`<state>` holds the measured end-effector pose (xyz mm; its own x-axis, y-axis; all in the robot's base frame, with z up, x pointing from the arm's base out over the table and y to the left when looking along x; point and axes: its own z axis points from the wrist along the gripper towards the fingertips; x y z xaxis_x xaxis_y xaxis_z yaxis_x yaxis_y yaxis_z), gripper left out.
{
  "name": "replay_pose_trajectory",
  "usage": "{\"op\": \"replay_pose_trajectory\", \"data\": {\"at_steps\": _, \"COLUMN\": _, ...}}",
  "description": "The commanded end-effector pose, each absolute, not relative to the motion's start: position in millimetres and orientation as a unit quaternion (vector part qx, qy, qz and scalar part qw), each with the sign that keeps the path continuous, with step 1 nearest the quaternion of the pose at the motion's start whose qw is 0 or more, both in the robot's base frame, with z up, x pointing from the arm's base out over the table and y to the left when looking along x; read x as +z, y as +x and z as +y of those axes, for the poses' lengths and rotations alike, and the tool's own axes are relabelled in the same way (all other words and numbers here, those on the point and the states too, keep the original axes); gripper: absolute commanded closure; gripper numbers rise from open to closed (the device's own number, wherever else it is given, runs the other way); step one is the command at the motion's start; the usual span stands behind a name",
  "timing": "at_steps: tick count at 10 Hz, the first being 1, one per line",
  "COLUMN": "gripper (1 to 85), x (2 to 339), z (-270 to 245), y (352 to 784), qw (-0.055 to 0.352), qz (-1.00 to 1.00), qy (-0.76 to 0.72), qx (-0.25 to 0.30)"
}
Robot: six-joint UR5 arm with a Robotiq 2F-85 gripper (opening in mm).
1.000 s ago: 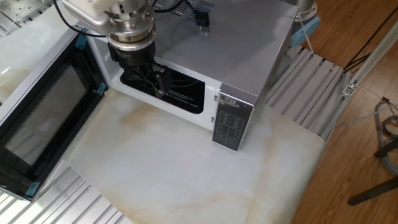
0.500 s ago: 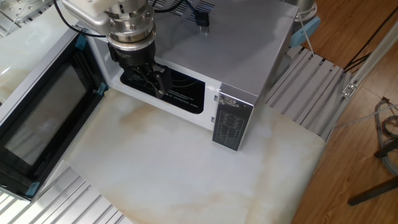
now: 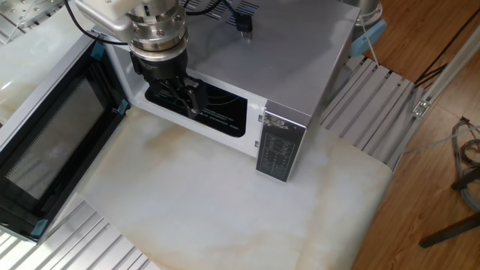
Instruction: Close the microwave door
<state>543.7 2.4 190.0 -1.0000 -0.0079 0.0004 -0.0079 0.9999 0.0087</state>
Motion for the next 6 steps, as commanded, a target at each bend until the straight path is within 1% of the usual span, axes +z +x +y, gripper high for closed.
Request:
{"op": "replay_pose_trajectory", "data": {"at_steps": 1, "gripper": 1.7, "x": 190, "z": 5, "y": 544, "qw": 0.000, "qz": -1.000, "qy": 0.004, "qx": -0.004}}
{"op": "replay_pose_trajectory", "data": {"at_steps": 2, "gripper": 84.7, "x": 194, "z": -26, "y": 580, "qw": -0.066, "qz": -0.995, "qy": 0.048, "qx": 0.060}}
{"op": "replay_pose_trajectory", "data": {"at_steps": 6, "gripper": 84.7, "x": 194, "z": -27, "y": 579, "qw": -0.066, "qz": -0.995, "qy": 0.049, "qx": 0.062}}
